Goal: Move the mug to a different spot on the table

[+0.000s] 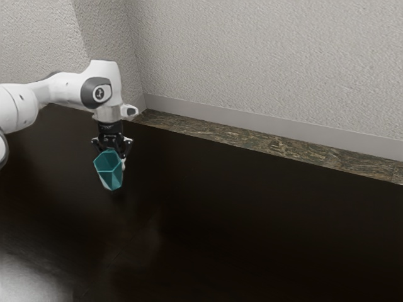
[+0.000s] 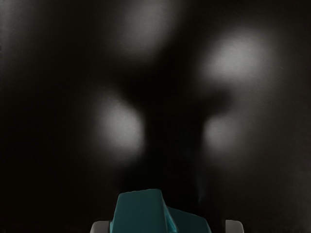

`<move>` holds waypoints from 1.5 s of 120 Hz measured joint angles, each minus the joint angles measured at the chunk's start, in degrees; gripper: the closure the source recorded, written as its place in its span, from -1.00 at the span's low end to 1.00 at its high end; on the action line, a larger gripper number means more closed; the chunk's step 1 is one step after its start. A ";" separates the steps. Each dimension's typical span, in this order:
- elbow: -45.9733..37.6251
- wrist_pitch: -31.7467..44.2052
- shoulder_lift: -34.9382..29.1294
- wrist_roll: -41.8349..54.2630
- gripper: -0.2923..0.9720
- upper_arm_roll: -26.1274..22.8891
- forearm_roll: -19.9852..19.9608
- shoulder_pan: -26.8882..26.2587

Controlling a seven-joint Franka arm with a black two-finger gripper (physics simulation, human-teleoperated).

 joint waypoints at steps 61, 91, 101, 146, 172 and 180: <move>-18.67 -4.31 -13.40 -4.38 0.61 -10.60 -2.98 10.54; -33.34 5.58 -19.95 -5.73 0.64 -11.38 -9.49 11.98; -36.31 9.14 -20.76 -6.14 0.65 -11.56 -10.85 12.14; -43.78 18.20 -20.16 -7.96 0.67 -11.30 -12.14 12.12; -44.11 19.64 -16.84 -8.67 0.38 -11.31 -12.26 11.58; -44.10 20.33 -16.15 -8.64 0.15 -11.32 -12.52 11.53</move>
